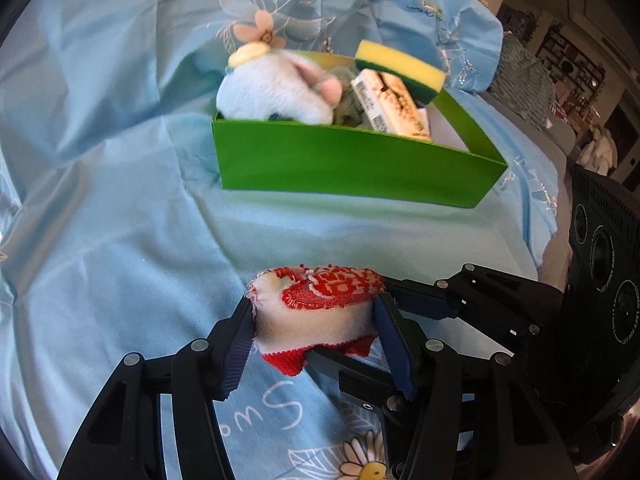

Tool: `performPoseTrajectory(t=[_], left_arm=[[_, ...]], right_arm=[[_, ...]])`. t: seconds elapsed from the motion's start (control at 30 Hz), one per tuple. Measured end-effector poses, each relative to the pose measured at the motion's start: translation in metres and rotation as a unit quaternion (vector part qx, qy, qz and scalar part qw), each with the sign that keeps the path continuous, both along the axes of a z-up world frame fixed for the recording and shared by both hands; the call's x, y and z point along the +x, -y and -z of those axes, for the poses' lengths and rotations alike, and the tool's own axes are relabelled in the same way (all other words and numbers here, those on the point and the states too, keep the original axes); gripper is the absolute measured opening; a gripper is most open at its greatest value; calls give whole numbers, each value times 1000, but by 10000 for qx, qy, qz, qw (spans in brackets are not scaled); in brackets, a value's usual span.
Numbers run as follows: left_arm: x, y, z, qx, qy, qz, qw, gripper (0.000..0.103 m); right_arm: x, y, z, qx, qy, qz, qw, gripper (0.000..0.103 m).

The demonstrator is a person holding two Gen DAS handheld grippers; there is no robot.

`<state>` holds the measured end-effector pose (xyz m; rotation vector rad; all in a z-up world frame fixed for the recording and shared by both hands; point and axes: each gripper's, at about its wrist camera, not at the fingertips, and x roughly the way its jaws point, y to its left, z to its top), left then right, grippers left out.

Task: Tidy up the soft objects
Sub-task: 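Lift and carry the fabric item over the green box with the left gripper, then lower the fabric item into the box and open the left gripper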

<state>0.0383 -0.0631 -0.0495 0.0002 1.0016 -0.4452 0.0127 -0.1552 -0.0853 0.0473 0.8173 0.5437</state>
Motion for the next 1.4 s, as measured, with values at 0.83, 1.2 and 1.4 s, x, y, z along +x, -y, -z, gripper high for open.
performPoseTrajectory(t=[0.83,1.2,1.4], left_arm=[[10,49,-63,140,692,164,9974,60],[100,75,-87,-81,816,192,9965,60],[140,69,-81,-211,656,-20,9976,60]], right_arm=[[-10,47,-52,260,739,273,9966,51],[66,83,-75,330,966,670,9925,51],[110,84,-73,229,894,781,9927,51]])
